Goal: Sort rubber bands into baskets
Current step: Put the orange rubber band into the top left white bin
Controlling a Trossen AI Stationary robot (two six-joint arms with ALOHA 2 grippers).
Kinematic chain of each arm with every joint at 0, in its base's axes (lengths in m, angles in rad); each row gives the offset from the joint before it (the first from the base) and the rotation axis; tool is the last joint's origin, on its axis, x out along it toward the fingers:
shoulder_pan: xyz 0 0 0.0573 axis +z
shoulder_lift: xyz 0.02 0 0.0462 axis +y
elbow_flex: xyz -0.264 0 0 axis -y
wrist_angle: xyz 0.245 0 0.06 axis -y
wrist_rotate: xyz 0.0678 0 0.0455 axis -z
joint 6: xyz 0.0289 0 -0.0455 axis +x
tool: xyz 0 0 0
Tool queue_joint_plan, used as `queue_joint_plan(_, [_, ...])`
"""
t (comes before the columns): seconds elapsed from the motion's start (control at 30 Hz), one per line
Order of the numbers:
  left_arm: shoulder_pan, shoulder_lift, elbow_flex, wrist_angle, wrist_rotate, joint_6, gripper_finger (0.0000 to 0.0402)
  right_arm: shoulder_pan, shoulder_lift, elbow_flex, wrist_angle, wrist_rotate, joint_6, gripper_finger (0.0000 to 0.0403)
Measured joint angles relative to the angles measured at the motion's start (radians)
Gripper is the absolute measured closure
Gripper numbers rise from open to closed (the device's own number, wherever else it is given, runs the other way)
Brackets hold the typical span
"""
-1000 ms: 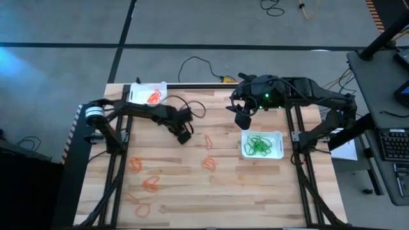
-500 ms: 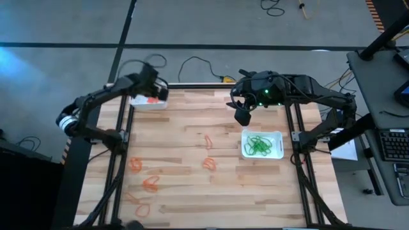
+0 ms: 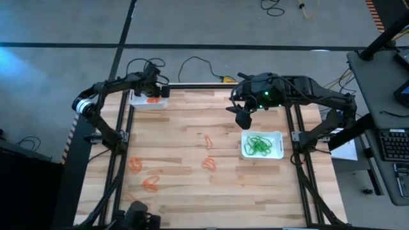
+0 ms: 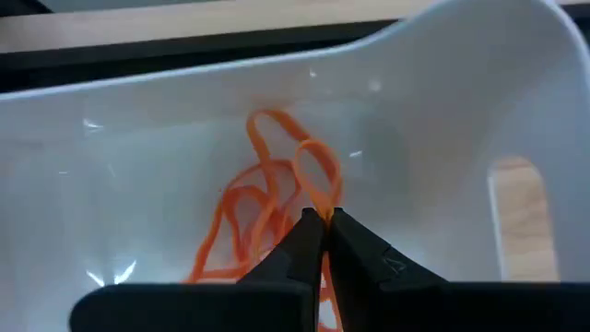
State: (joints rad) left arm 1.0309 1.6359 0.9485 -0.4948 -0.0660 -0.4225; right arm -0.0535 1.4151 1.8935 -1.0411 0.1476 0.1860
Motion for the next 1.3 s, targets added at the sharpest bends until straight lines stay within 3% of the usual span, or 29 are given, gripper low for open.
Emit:
queue_joint_plan(0.2, [0.0, -0.018, -0.001, -0.012, -0.004, 0.029, 0.0349, 0.007, 0.0, 0.0, -0.002, -0.001, -0.01, 0.0218])
queue_joint_plan(0.4, [-0.035, -0.154, 0.018, -0.069, -0.004, 0.047, 0.0268, 0.007, 0.0, 0.0, -0.019, -0.004, -0.04, 0.0218])
queue_joint_plan(0.6, [-0.269, -0.37, 0.019, -0.117, -0.029, 0.024, 0.0203, 0.014, 0.0, 0.0, -0.082, -0.027, -0.061, 0.0218])
queue_joint_plan(0.77, [-0.452, -0.413, 0.007, -0.185, -0.091, -0.127, 0.0186, 0.04, 0.0, 0.0, -0.114, -0.037, -0.091, 0.0218])
queue_joint_plan(0.97, [-0.745, -0.375, 0.005, -0.09, -0.119, -0.171, 0.0184, 0.093, 0.001, -0.002, -0.21, -0.052, -0.108, 0.0218])
queue_joint_plan(1.07, [-0.871, -0.32, 0.005, 0.025, -0.065, -0.176, 0.0184, 0.133, 0.001, -0.02, -0.245, -0.051, -0.074, 0.0218])
queue_joint_plan(1.17, [-0.942, -0.24, 0.005, 0.114, -0.04, -0.323, 0.0184, 0.183, 0.001, -0.043, -0.27, -0.052, -0.012, 0.0218])
queue_joint_plan(1.3, [-0.997, -0.111, 0.011, 0.208, -0.138, -0.398, 0.0184, 0.245, 0.0, -0.064, -0.312, -0.035, 0.091, 0.0218])
